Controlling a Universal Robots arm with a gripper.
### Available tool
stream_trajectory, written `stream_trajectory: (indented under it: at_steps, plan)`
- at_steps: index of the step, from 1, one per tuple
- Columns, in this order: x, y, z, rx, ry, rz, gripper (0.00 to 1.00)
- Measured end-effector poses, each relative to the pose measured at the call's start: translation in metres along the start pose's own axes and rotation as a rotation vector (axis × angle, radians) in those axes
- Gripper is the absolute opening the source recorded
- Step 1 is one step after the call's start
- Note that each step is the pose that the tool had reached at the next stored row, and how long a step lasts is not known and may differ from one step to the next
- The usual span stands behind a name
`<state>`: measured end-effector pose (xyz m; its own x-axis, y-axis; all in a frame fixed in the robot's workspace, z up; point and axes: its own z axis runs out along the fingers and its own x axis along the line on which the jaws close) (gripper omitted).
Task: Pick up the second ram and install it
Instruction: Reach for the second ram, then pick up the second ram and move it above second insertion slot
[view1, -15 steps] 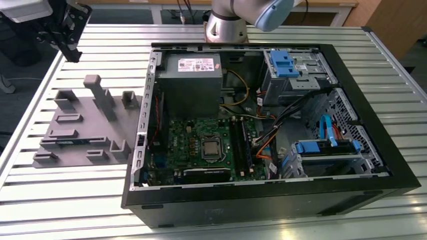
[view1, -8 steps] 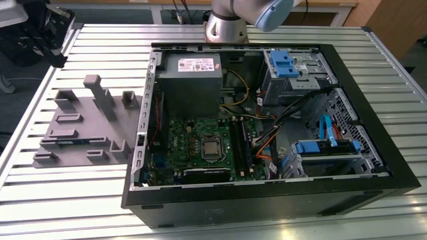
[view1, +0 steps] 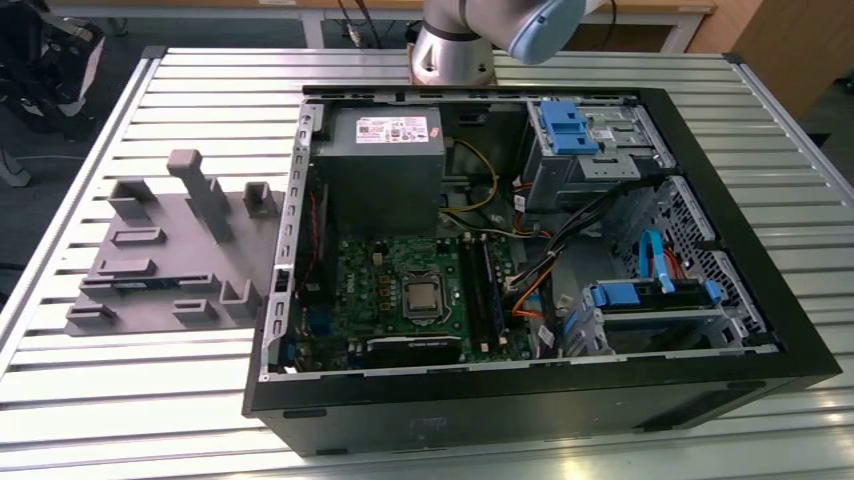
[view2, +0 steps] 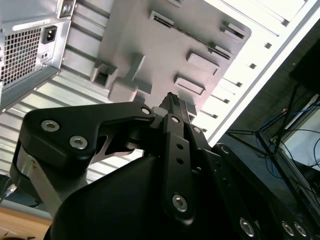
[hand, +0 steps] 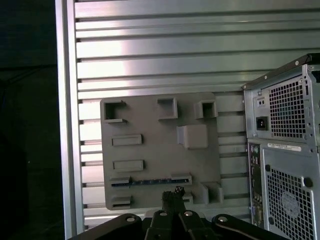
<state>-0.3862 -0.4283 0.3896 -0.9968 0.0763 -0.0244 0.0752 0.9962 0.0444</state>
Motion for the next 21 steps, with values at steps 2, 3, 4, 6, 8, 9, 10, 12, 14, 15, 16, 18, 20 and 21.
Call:
stream_trajectory:
  at_steps: [2,3,4,6,8,9,10,12,14,15,16,18,20,21]
  plan:
    - [0.0068,-0.0016,-0.0002,0.0000,-0.0001,0.000,0.11]
    - [0.0086,-0.0020,-0.0003,0.0001,0.0001,0.000,0.11]
    - [0.0093,-0.0022,-0.0003,0.0001,0.0000,0.000,0.11]
    - [0.0094,-0.0022,-0.0003,0.0000,0.0000,0.000,0.11]
    - [0.0095,-0.0022,-0.0003,0.0000,0.0000,0.000,0.11]
    - [0.0095,-0.0022,-0.0004,0.0001,0.0001,0.000,0.11]
    - [0.0098,-0.0022,-0.0003,0.0000,0.0000,0.000,0.11]
    - [0.0100,-0.0022,-0.0003,0.0000,0.0000,-0.001,0.11]
    - [0.0100,-0.0022,-0.0003,0.0000,0.0001,-0.002,0.11]
    - [0.0100,-0.0022,-0.0003,-0.0001,0.0001,-0.003,0.11]
    - [0.0101,-0.0022,-0.0004,-0.0001,0.0002,-0.004,0.11]
    - [0.0101,-0.0022,-0.0004,-0.0001,0.0003,-0.007,0.11]
    - [0.0101,-0.0022,-0.0003,-0.0002,0.0004,-0.010,0.11]
    - [0.0101,-0.0022,-0.0004,-0.0002,0.0005,-0.011,0.11]
